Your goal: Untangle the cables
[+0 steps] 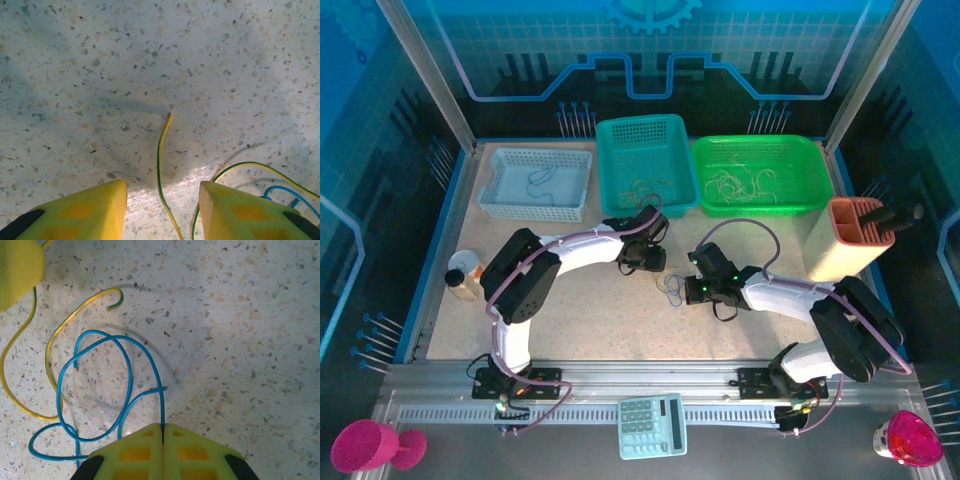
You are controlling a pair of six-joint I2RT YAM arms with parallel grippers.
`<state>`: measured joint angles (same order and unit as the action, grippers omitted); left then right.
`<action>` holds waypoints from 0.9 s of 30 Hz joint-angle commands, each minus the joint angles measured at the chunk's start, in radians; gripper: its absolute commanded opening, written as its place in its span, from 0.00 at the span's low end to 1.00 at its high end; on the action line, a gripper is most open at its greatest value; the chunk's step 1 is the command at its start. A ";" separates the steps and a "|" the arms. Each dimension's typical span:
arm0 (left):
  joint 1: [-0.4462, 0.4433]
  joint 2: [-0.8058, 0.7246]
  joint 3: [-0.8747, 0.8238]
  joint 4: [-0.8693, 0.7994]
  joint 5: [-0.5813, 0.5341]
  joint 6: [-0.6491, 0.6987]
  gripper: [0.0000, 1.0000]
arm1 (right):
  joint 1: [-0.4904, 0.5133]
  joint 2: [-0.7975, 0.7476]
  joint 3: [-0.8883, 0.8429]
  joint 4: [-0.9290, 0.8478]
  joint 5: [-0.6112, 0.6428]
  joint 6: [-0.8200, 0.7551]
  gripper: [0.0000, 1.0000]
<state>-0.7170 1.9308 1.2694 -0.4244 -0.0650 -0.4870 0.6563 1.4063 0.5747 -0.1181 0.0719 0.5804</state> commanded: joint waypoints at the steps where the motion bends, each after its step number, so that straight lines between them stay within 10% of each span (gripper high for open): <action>1: -0.011 0.025 0.037 -0.042 -0.050 0.035 0.42 | 0.014 -0.023 -0.012 0.005 0.014 0.013 0.00; 11: -0.026 0.073 0.078 -0.058 -0.081 0.065 0.35 | 0.014 -0.027 -0.013 0.006 0.014 0.016 0.00; 19: -0.028 0.089 0.087 -0.047 -0.092 0.071 0.00 | 0.014 -0.035 -0.009 0.000 0.016 0.016 0.00; 27: -0.027 -0.116 0.019 0.019 -0.135 0.123 0.00 | 0.014 -0.053 -0.003 -0.010 0.022 0.012 0.00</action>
<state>-0.7372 1.9476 1.3064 -0.4389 -0.1692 -0.4068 0.6563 1.3762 0.5735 -0.1188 0.0738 0.5838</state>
